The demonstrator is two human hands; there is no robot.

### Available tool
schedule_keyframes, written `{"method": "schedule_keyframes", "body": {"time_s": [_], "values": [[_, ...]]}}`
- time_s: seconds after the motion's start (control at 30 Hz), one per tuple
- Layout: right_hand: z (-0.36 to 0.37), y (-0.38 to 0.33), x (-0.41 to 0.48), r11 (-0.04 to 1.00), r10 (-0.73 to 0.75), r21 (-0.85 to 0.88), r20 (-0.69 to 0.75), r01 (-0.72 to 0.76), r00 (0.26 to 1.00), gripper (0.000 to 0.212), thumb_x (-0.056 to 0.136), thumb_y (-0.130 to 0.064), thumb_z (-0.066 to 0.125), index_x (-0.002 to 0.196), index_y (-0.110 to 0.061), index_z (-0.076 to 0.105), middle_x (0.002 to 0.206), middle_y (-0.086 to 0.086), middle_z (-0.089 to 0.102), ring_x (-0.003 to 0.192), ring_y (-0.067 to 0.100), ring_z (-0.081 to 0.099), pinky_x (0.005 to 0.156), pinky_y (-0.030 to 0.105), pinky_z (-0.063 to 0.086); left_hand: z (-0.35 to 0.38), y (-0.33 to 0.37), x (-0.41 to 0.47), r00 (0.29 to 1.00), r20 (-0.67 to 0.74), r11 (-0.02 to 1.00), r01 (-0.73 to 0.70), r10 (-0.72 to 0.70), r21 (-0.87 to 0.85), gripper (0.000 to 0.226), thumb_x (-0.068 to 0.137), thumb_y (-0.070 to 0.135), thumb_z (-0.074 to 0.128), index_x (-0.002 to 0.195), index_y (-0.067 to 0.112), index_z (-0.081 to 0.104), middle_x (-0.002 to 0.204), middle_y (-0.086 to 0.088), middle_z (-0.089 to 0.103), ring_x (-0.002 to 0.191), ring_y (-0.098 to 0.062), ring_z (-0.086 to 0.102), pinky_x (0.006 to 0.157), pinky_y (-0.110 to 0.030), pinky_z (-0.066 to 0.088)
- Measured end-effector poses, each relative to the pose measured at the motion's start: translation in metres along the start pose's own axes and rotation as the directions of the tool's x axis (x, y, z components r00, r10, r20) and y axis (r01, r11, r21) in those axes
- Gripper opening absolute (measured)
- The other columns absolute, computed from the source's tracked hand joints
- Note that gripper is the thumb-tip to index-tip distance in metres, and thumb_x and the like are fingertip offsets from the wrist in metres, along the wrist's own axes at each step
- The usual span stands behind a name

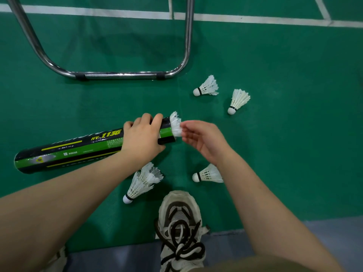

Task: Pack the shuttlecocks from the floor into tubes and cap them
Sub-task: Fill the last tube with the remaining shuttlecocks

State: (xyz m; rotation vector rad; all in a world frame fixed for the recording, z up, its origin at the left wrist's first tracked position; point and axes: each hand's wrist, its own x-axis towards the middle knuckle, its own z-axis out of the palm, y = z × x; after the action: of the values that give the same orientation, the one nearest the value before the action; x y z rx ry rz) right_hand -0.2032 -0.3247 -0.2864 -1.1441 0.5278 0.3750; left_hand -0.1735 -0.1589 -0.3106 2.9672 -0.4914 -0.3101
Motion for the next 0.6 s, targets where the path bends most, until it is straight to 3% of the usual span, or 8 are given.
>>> {"method": "schedule_keyframes", "body": {"time_s": [0.13, 0.2, 0.27, 0.37, 0.43, 0.5, 0.6], "values": [[0.014, 0.013, 0.002, 0.958, 0.139, -0.266, 0.093, -0.110, 0.986, 0.007, 0.089, -0.016, 0.054, 0.087, -0.018, 0.060, 0.080, -0.002, 0.056, 0.049, 0.007, 0.049, 0.050, 0.018, 0.039, -0.004, 0.001, 0.000, 0.999, -0.033, 1.000, -0.002, 0.002, -0.014, 0.069, 0.071, 0.038, 0.070, 0.128, 0.017, 0.038, 0.113, -0.010, 0.049, 0.105, -0.031, 0.049, 0.089, -0.042, 0.033], [0.014, 0.012, 0.001, 0.935, 0.192, -0.331, 0.169, -0.128, 0.967, 0.024, 0.071, -0.013, 0.052, 0.091, -0.024, 0.059, 0.071, -0.003, 0.055, 0.046, 0.008, 0.049, 0.046, 0.017, 0.039, -0.006, 0.002, 0.001, 0.999, -0.038, 1.000, 0.003, -0.003, -0.013, 0.068, 0.071, 0.037, 0.069, 0.128, 0.017, 0.038, 0.114, -0.010, 0.049, 0.106, -0.031, 0.049, 0.089, -0.042, 0.033], [0.015, 0.006, 0.004, 0.893, 0.255, -0.429, 0.235, -0.136, 0.938, 0.038, 0.062, -0.007, 0.044, 0.096, -0.018, 0.057, 0.061, -0.002, 0.051, 0.046, 0.009, 0.049, 0.044, 0.016, 0.038, -0.007, 0.004, 0.001, 0.999, -0.039, 1.000, 0.001, -0.001, -0.014, 0.068, 0.071, 0.036, 0.069, 0.128, 0.017, 0.038, 0.114, -0.010, 0.049, 0.106, -0.031, 0.049, 0.088, -0.041, 0.033], [0.024, -0.005, 0.013, 0.802, 0.356, -0.579, 0.259, -0.150, 0.898, 0.021, 0.055, -0.006, 0.044, 0.075, -0.011, 0.046, 0.047, -0.006, 0.050, 0.046, 0.008, 0.053, 0.043, 0.015, 0.037, -0.006, 0.007, 0.004, 0.999, -0.025, 0.999, -0.032, 0.032, -0.005, 0.070, 0.071, 0.036, 0.069, 0.130, 0.017, 0.036, 0.115, -0.010, 0.048, 0.107, -0.032, 0.049, 0.089, -0.042, 0.032], [0.029, -0.013, 0.023, 0.765, 0.401, -0.625, 0.273, -0.155, 0.875, 0.012, 0.064, -0.005, 0.051, 0.071, -0.011, 0.045, 0.053, -0.005, 0.058, 0.051, 0.008, 0.060, 0.046, 0.015, 0.041, -0.008, 0.006, 0.009, 0.999, -0.026, 0.999, -0.040, 0.040, -0.006, 0.070, 0.072, 0.039, 0.068, 0.131, 0.016, 0.037, 0.115, -0.011, 0.049, 0.107, -0.033, 0.050, 0.090, -0.042, 0.032], [0.028, -0.020, 0.035, 0.765, 0.383, -0.626, 0.257, -0.149, 0.887, 0.008, 0.083, -0.006, 0.055, 0.082, -0.014, 0.053, 0.073, 0.001, 0.065, 0.057, 0.009, 0.064, 0.051, 0.016, 0.044, -0.012, 0.002, 0.019, 0.999, -0.032, 0.999, -0.035, 0.035, -0.014, 0.070, 0.072, 0.040, 0.068, 0.130, 0.016, 0.037, 0.114, -0.012, 0.050, 0.107, -0.033, 0.050, 0.090, -0.042, 0.033], [0.011, -0.039, 0.057, 0.847, 0.190, -0.516, 0.075, -0.125, 0.979, 0.006, 0.089, -0.020, 0.056, 0.087, -0.019, 0.061, 0.073, -0.002, 0.067, 0.046, 0.005, 0.054, 0.043, 0.014, 0.038, -0.022, -0.009, 0.033, 0.999, -0.039, 0.999, -0.017, 0.015, -0.040, 0.072, 0.070, 0.044, 0.071, 0.128, 0.016, 0.038, 0.113, -0.011, 0.050, 0.105, -0.032, 0.051, 0.089, -0.043, 0.035]]}}
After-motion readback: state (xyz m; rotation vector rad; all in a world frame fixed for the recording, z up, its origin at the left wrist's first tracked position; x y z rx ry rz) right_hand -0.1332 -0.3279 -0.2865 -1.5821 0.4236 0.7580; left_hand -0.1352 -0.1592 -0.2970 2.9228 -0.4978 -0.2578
